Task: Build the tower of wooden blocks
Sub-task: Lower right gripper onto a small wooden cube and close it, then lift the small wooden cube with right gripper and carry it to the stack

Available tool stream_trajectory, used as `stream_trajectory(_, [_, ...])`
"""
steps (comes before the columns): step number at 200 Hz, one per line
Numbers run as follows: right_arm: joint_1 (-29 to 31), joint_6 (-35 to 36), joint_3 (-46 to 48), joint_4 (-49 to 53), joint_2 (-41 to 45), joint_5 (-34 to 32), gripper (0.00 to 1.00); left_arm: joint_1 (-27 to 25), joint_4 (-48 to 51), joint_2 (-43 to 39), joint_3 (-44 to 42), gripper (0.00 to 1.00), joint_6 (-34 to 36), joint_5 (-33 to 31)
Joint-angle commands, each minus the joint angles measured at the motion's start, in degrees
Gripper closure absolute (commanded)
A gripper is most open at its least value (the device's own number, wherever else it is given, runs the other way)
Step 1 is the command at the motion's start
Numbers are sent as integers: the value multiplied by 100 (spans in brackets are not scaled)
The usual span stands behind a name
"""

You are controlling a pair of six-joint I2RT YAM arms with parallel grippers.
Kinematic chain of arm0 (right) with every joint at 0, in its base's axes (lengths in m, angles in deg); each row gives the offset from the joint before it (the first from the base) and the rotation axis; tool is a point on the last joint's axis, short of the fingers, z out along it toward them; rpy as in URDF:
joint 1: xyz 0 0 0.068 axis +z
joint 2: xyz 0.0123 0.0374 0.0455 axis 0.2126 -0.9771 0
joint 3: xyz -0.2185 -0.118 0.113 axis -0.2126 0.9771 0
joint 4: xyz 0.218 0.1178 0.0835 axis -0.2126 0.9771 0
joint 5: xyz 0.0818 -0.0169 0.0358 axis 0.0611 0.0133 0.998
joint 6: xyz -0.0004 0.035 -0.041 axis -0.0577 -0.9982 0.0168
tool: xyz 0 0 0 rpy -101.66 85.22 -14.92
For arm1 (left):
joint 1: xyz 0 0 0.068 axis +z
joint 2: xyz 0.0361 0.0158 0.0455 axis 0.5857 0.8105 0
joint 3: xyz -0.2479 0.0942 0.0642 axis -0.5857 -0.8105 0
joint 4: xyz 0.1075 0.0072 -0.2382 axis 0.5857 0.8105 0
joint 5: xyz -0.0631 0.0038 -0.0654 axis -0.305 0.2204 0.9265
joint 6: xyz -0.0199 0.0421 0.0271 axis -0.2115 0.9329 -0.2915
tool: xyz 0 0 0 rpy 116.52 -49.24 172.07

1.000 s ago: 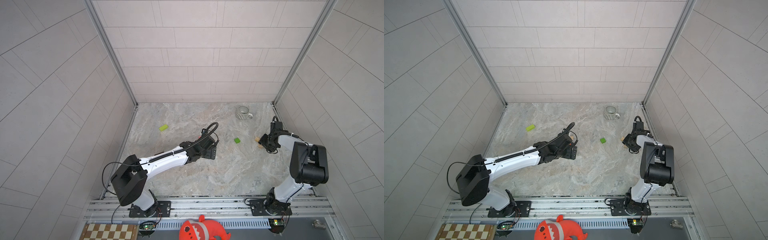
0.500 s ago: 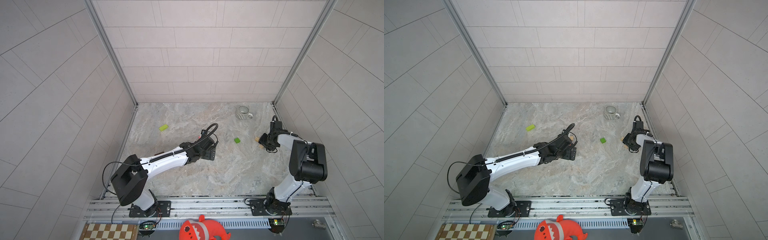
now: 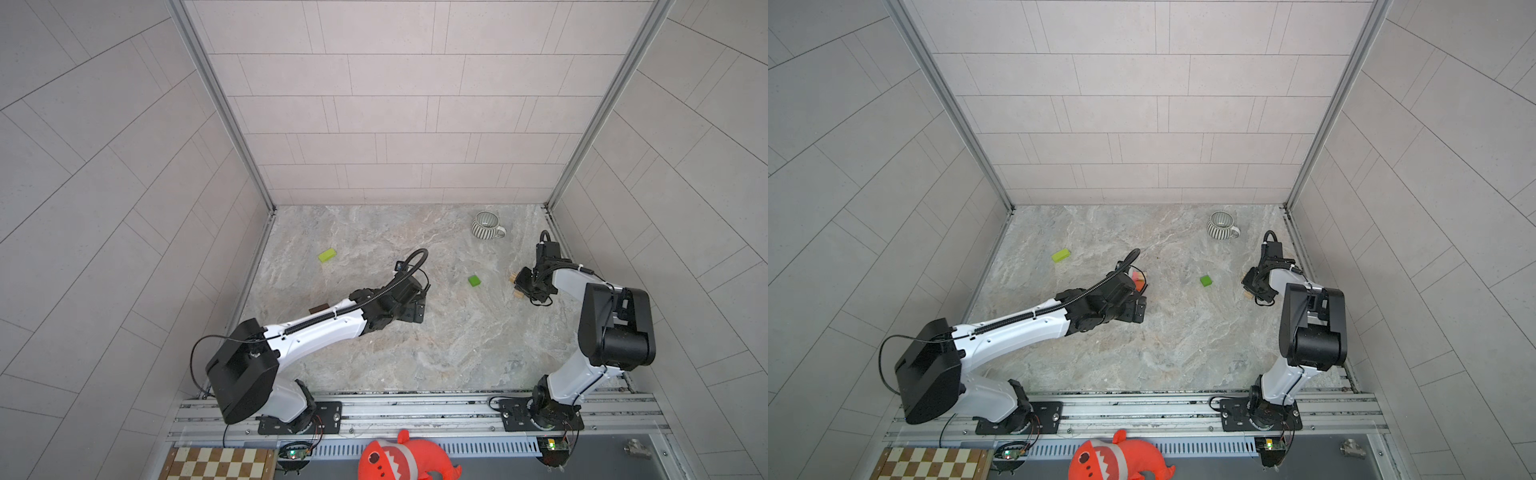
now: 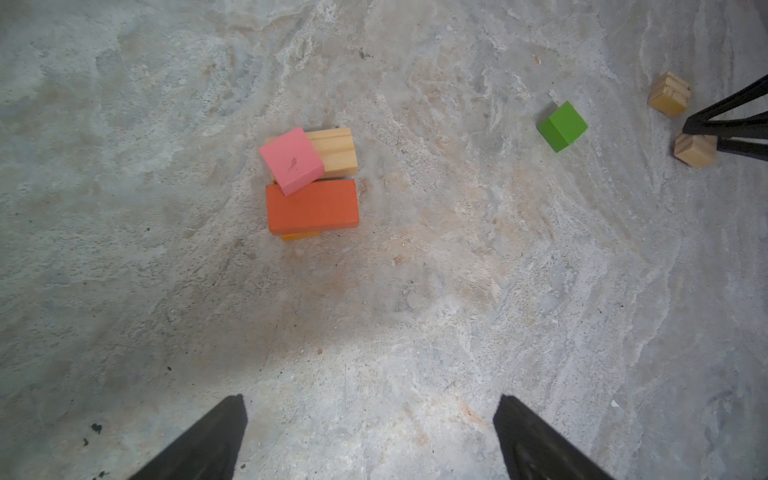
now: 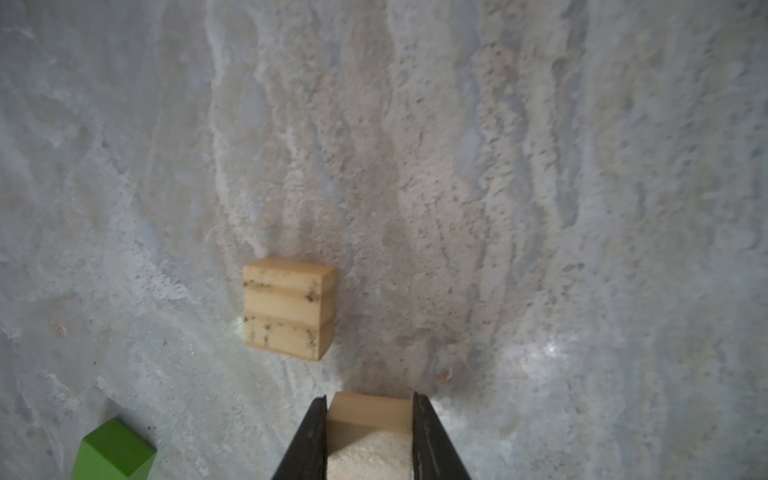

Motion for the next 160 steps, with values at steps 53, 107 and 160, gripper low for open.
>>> stream_trajectory(53, [1618,196,-784,922,577,-258,74,35,337,-1230,-977,0,-390,-689])
stream_trajectory(107, [2830,-60,-1656,1083,102,-241,74,588,284,-2104,-1903,0,-634,-415])
stream_trajectory(160, [3717,-283,-2475,1017,-737,-239,73,887,224,-2620,-2551,0,-886,-704])
